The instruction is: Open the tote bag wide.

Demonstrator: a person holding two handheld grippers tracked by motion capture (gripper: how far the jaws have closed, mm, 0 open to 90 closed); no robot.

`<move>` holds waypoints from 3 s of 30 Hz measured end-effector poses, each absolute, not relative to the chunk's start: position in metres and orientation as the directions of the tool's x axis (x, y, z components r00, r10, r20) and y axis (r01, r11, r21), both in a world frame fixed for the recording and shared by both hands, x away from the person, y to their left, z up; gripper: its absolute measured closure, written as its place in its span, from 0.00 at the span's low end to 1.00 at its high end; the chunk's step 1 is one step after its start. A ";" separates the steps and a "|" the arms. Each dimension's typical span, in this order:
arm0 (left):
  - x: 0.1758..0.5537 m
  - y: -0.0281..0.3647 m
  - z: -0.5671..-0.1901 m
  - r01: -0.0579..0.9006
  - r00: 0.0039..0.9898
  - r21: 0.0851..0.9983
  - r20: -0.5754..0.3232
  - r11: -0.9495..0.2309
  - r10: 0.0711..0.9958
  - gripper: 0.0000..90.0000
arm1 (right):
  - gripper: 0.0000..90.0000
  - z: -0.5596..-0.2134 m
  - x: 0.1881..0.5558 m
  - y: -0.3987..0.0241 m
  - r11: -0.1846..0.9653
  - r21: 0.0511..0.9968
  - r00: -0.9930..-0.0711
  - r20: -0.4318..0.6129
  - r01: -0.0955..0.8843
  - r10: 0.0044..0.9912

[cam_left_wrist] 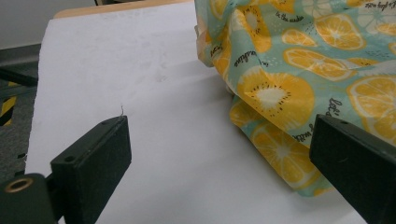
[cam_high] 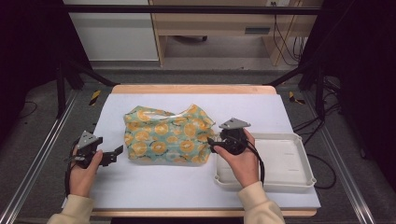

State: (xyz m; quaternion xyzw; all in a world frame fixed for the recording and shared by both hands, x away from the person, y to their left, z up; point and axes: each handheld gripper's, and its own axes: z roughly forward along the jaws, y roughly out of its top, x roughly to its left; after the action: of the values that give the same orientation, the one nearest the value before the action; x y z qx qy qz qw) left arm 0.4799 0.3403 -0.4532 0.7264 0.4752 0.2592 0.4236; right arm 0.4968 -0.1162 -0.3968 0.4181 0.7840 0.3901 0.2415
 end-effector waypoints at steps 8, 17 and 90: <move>0.481 0.339 -0.453 0.469 0.428 0.860 -0.019 -0.203 0.904 0.06 | 0.31 -0.369 0.540 -0.088 0.410 0.788 -0.558 -0.103 0.459 0.823; 0.480 0.336 -0.453 0.465 0.442 0.859 -0.015 -0.215 0.897 0.06 | 0.28 -0.377 0.596 -0.062 0.425 0.739 -0.555 -0.084 0.523 0.828; 0.446 0.288 -0.453 0.336 0.727 0.781 0.139 -0.526 0.672 0.93 | 0.25 -0.401 0.436 -0.071 0.486 0.785 -0.765 -0.023 0.385 0.644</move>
State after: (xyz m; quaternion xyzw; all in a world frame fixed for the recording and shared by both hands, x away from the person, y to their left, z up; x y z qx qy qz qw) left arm 0.4464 0.2878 -0.4532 0.8458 0.2979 0.2179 0.3852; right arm 0.4360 -0.0710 -0.4015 0.3035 0.8470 0.4063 0.1592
